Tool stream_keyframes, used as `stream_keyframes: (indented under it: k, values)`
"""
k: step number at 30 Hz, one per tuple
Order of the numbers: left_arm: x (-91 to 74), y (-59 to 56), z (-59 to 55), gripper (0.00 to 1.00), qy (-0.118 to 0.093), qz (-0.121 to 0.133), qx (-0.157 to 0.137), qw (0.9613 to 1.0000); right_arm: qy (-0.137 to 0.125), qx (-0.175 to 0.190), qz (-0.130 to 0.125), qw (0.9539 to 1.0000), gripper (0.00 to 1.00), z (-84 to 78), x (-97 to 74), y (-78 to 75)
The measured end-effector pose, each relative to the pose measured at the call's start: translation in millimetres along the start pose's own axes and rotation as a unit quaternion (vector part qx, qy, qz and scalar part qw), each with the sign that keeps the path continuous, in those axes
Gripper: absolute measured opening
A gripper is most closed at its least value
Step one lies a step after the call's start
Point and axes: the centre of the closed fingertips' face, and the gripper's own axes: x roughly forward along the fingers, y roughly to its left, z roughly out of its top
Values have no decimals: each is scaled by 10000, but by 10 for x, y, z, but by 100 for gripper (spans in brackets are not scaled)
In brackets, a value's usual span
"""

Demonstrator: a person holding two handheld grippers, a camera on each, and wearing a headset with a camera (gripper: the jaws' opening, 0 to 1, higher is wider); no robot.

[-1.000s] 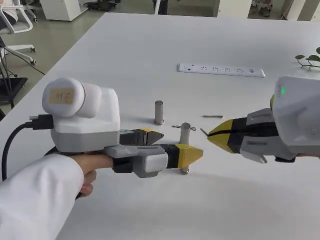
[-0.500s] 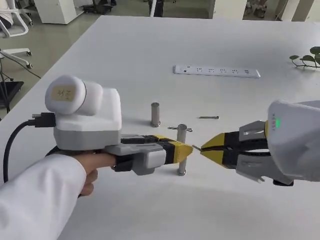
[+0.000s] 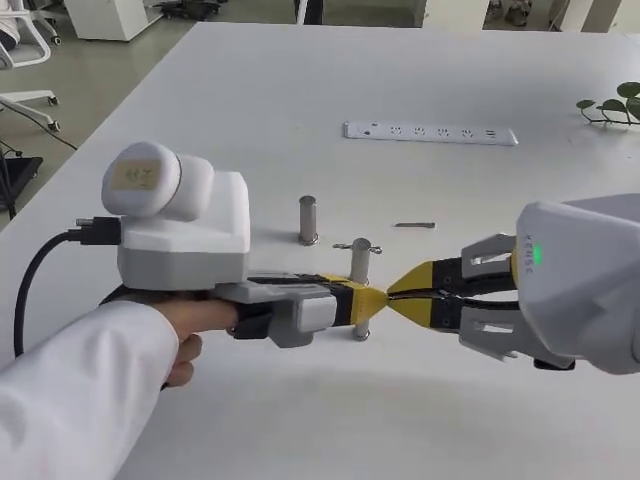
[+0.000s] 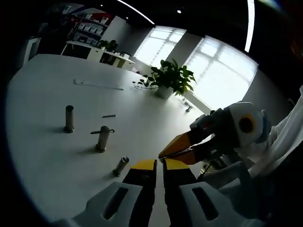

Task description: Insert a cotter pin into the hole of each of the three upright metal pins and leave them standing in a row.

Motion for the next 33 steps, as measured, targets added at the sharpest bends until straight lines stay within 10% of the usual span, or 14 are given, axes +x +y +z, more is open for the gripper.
stream_keyframes:
  k: [33]
  values:
    - [-16, 11, -144, 0, 394, 7, -376, 9985, 73, -412, 294, 9987, 0, 11, 43, 150]
